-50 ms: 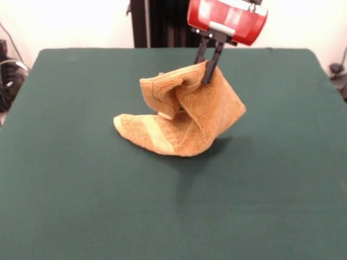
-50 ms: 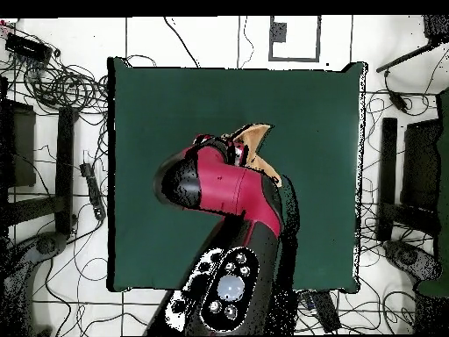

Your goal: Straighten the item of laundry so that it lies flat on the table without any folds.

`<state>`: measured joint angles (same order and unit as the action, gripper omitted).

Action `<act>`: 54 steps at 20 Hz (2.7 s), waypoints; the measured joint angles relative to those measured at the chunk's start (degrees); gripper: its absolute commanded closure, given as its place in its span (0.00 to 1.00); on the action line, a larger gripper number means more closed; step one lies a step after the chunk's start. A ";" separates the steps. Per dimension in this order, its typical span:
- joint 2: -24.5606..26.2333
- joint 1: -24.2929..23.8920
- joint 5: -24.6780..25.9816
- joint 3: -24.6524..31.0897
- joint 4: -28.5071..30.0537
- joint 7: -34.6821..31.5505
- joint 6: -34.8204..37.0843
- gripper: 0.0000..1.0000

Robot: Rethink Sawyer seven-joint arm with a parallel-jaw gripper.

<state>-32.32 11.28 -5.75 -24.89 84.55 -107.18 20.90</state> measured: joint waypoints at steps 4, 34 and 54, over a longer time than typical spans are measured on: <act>-1.83 0.21 1.94 -0.01 -0.77 0.00 5.75 1.00; -16.87 4.05 -11.92 3.26 23.33 -0.06 6.59 1.00; -14.11 -7.41 -4.43 11.81 28.32 -0.06 -17.52 1.00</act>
<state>-46.43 3.87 -10.17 -13.09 112.87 -107.24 3.38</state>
